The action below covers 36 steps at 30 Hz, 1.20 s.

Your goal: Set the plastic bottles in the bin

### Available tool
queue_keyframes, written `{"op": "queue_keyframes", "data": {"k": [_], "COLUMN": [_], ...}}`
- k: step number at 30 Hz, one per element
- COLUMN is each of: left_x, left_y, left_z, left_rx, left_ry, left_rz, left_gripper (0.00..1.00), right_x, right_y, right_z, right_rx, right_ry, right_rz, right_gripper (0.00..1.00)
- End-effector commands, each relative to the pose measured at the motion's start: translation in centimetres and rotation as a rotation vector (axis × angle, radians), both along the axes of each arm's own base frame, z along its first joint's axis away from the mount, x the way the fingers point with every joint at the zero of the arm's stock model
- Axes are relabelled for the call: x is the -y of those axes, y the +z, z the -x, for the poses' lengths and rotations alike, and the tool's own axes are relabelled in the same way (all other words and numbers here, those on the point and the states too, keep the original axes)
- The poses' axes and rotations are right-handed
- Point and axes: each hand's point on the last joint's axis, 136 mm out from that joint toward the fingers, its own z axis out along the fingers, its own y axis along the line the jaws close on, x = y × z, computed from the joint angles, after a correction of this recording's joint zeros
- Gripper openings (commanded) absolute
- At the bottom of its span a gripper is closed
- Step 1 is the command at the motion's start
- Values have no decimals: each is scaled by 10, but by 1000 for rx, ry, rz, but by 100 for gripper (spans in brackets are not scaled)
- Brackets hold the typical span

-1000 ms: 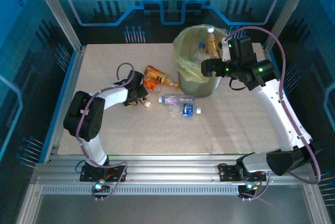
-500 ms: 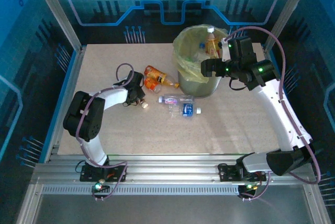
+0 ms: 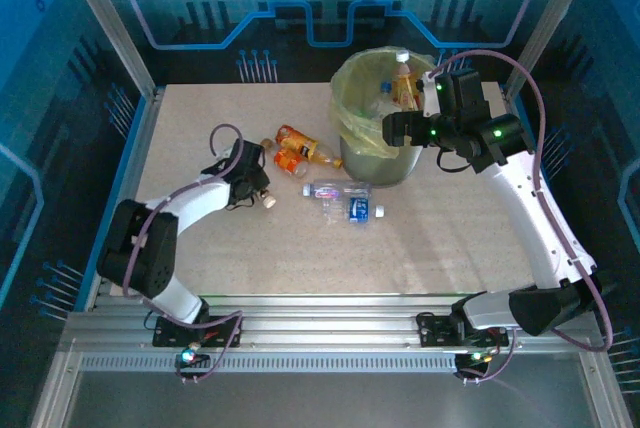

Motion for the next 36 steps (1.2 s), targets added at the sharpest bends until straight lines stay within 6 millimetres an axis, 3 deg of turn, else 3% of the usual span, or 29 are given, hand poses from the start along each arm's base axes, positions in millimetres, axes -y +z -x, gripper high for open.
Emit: {"op": "queue_keyframes", "data": {"k": [1,10,15,22,27,29,36], "left_x": [-3,49,93,156,201,219,270], "left_y": [36,162,236,317,348,351,337], "left_z": [-3,-11,-21,-52,-86,-100,-127], "left_rx": [106,359,507,674,746,749,662], "left_ry": [-58,-344,-489,-656,-747,-787,-958], "left_rz": [-22,101,169,237,305,351,475], "left_gripper": [39,39,39,39,39,39,42], "right_x": [-8,6,15,25,35,37,44], "right_y": [5,6,4,9,11,11,10], "right_z": [0,9,16,29,38,41,46], "right_rx": [20,42,57,97,121,127,134], "right_ry": [9,-51,-87,-122,-155,-161,-186], "right_rz": [-34,-22,-20,-24,-22,-25,-15], "right_gripper": [100,100,100,100,100,100,100]}}
